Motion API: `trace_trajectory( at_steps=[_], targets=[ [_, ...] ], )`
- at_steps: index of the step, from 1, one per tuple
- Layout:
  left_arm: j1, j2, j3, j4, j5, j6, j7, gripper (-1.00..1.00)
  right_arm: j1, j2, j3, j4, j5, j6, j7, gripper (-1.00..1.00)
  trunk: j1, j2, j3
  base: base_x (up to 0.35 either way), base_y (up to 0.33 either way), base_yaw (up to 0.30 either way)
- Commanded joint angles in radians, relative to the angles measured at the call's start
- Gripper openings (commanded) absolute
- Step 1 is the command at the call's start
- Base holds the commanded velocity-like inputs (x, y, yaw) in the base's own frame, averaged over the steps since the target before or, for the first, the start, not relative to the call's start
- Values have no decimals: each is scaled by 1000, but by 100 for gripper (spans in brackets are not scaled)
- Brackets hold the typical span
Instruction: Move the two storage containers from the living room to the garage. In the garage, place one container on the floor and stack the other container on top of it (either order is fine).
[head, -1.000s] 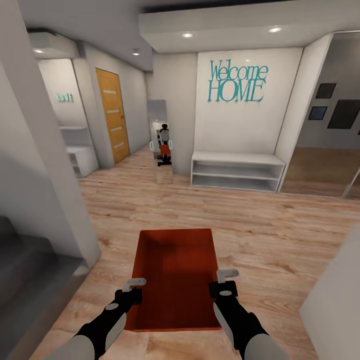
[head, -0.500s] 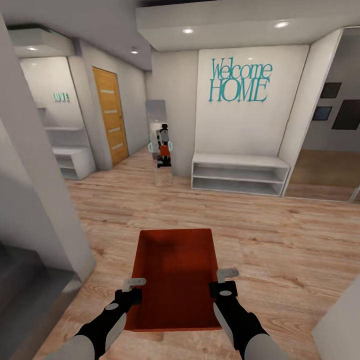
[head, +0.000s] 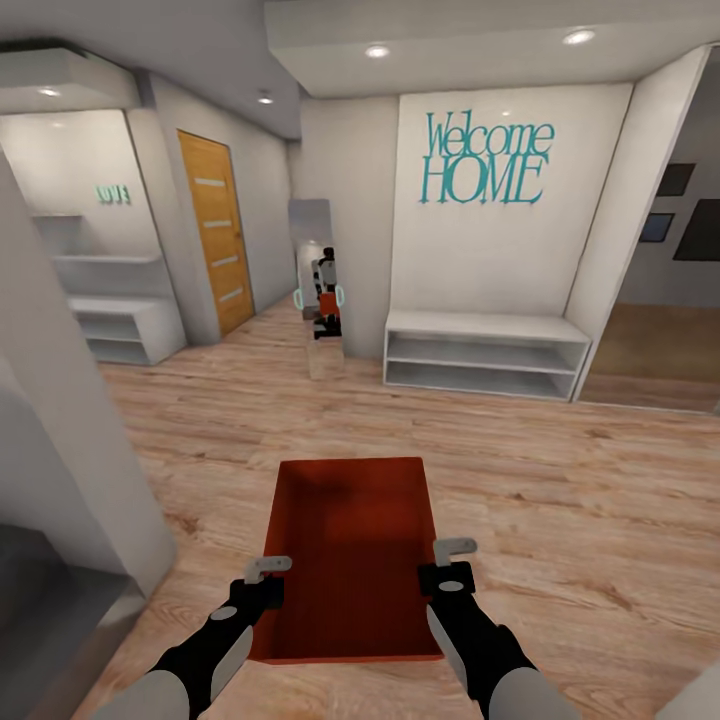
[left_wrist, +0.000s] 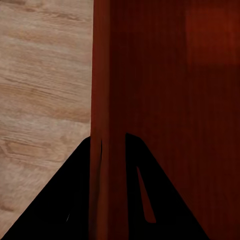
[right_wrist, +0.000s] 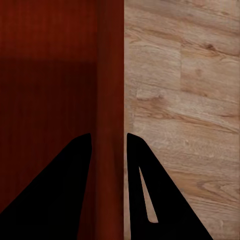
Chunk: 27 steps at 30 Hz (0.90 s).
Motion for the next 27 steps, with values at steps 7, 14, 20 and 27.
trace_trajectory(
  at_steps=[7,14,20,27],
  targets=[
    [0,1,-23,2,15,-3,8,-100,-1,0,11,-3,7,-89,-7,-100,1,-1,-1,340,0,0],
    [-9,9,14,-36,8,-22,6,-100,-35,-6,-9,-38,31,7,18,-100,1,-1,-1,0,0,0],
    [-9,11,16,-43,8,-22,6,-100,-35,-6,-6,-45,28,7,14,-100,1,-1,-1,0,0,0],
    [6,12,9,-56,10,-27,10,-100,-14,-16,8,-55,27,-1,20,-100,1,-1,-1,0,0,0]
  ],
)
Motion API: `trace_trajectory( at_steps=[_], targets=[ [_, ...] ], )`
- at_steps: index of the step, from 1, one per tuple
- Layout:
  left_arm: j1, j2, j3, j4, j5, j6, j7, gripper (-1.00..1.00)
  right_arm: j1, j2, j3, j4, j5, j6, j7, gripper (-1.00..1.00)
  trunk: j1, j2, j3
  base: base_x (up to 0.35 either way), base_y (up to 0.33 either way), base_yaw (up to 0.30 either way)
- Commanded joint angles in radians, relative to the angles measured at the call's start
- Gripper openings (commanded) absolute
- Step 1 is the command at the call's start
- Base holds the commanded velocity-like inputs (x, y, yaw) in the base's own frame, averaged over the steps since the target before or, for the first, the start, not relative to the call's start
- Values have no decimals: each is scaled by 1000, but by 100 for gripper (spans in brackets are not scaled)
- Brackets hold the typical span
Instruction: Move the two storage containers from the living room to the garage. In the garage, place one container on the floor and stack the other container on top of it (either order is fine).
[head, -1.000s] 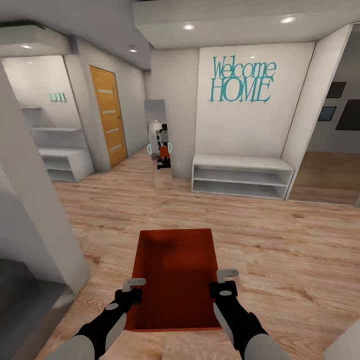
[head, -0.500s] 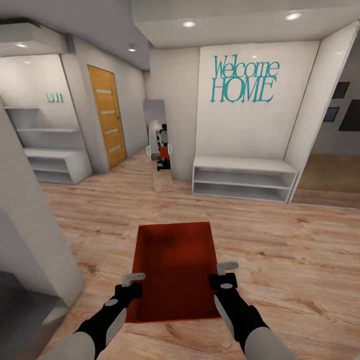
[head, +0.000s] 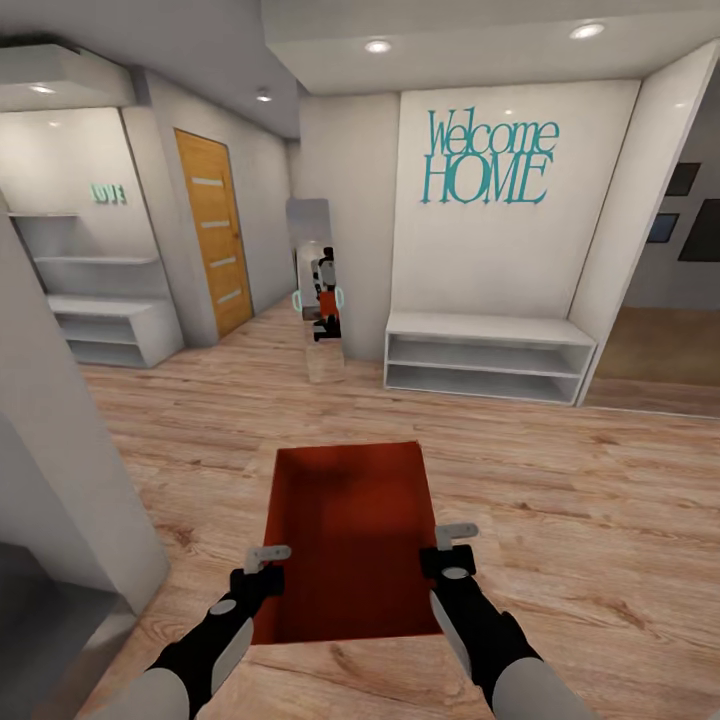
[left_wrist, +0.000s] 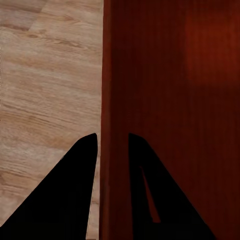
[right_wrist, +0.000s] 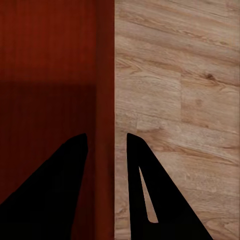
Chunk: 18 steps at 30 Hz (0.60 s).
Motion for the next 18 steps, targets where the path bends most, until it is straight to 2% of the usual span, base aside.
trace_trajectory(
  at_steps=[1,2,3,18],
  targets=[
    [5,7,-14,-5,6,-3,1,-100,5,-6,9,-7,3,4,-10,-100,0,-1,-1,0,0,0],
    [11,4,-19,-10,6,-3,7,-100,12,-10,8,-11,1,1,-5,-100,0,-1,-1,0,0,0],
    [83,26,-31,-16,6,-3,2,-100,127,-10,21,-60,-23,-5,-41,-100,0,-1,-1,0,0,0],
    [92,27,-30,-15,6,-6,-1,-100,138,-9,22,-58,-24,-12,-42,-100,0,-1,-1,0,0,0]
  ],
)
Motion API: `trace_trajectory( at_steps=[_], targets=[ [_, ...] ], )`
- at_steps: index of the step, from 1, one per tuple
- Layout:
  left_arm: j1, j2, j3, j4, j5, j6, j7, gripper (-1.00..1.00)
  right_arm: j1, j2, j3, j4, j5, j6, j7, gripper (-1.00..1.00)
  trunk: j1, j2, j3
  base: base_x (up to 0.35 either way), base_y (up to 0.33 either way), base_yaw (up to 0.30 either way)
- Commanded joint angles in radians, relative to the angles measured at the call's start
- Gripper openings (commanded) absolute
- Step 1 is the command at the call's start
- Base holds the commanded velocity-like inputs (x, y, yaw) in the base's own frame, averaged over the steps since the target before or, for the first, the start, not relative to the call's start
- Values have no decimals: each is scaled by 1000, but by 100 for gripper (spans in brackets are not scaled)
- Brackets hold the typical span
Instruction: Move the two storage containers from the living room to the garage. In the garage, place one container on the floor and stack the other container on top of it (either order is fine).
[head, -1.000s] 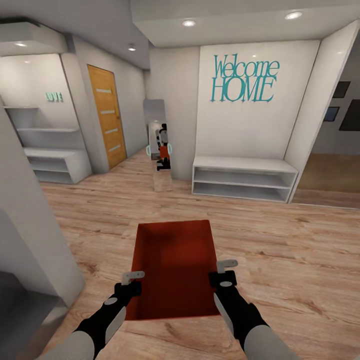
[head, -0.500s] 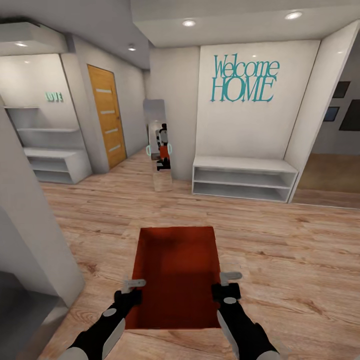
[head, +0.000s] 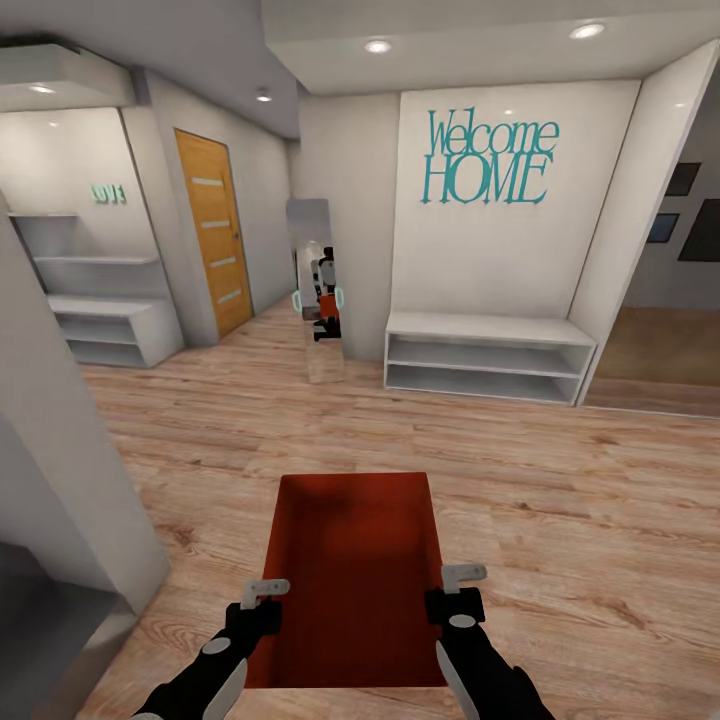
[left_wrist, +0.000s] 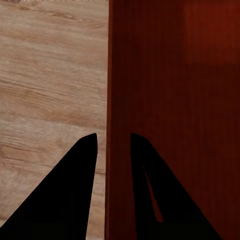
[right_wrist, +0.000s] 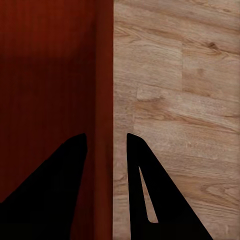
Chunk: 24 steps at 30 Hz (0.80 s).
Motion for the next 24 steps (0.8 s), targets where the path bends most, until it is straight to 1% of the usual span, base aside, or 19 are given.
trace_trajectory(
  at_steps=[1,6,10,24],
  targets=[
    [-1,18,-5,1,8,-3,14,-100,-1,-2,9,-4,9,3,-14,-100,0,-1,-1,0,0,0],
    [-1,18,-5,1,8,-2,17,-100,-1,-2,9,-4,9,5,-17,-100,0,-1,-1,1,0,0],
    [-1,18,-5,1,7,-4,13,-100,-1,-2,9,-4,10,3,-19,-100,0,-1,-1,130,0,0],
    [-1,21,-5,1,6,-7,10,-100,-1,0,10,-4,13,1,-22,-100,0,-1,-1,314,0,0]
  ],
)
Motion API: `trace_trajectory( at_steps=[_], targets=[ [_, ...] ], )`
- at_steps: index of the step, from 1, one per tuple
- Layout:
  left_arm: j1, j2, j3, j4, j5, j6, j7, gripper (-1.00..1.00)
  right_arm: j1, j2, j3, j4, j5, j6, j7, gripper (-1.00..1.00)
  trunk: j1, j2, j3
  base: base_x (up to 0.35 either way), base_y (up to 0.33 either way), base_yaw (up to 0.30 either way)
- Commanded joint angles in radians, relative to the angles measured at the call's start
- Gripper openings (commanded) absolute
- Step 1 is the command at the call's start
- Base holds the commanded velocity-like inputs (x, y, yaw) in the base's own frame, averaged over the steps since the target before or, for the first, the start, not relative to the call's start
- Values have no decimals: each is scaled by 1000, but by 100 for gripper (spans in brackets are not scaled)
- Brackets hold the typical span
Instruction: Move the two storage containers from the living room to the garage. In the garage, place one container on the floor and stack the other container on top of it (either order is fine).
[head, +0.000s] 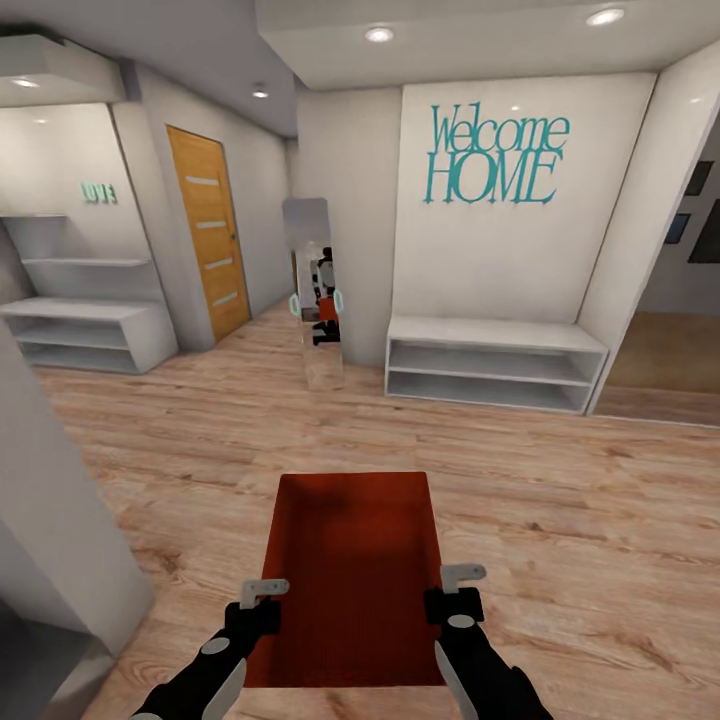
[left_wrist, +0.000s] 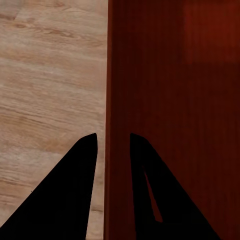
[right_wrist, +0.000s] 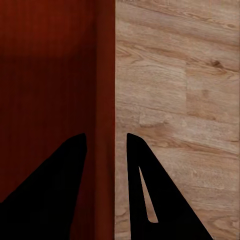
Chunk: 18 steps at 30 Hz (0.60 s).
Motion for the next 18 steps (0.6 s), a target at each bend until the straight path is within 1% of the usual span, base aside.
trace_trajectory(
  at_steps=[1,18],
  targets=[
    [-1,18,-6,1,7,-3,14,-100,-2,-4,10,-4,11,5,-19,-100,1,-1,-1,333,0,0],
    [-1,17,-7,1,7,-3,14,-100,-2,-3,11,-3,13,7,-18,-100,1,-1,-1,333,0,0]
  ],
)
